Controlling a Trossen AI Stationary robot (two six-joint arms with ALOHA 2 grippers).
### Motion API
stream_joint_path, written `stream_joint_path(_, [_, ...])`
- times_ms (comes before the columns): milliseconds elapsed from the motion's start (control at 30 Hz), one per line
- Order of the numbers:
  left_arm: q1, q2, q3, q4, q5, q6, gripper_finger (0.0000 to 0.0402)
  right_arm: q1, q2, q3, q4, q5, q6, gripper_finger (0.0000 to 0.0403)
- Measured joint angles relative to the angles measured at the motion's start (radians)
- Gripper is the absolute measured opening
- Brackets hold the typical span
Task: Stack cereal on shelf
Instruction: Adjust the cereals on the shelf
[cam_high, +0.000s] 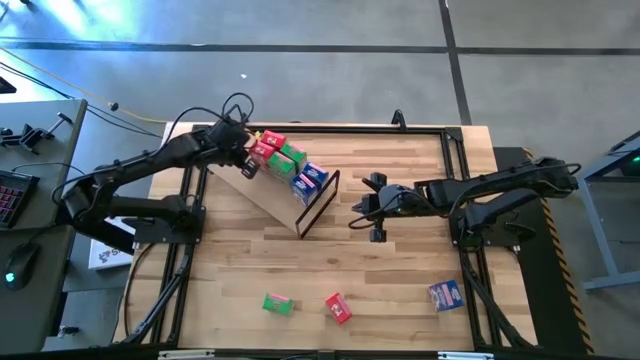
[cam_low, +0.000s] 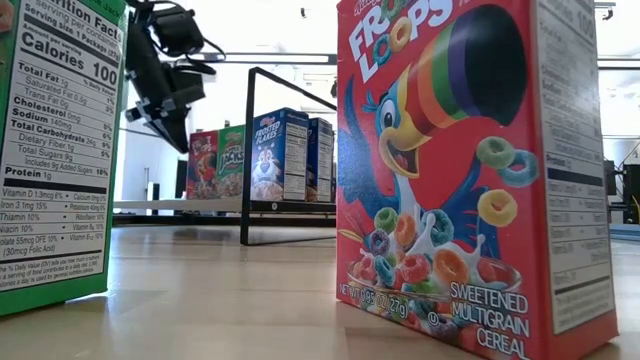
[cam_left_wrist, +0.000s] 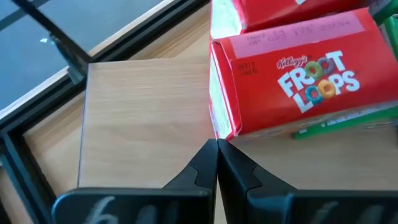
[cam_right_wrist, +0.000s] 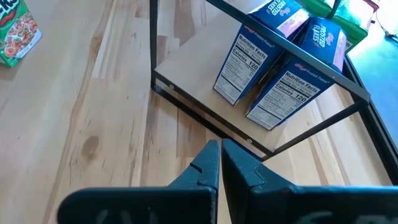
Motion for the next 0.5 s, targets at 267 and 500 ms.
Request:
stream_joint_path(267, [-0.001, 0.024, 0.000, 0.031, 0.011, 0.035, 0.0000, 0.000, 0.000, 0.000, 0.000, 0.000, -0.002, 0.0000])
stream_joint_path(500, [-0.001, 0.018, 0.000, 0.049, 0.011, 0.077, 0.0000, 0.000, 0.000, 0.000, 0.000, 0.000, -0.001, 0.0000])
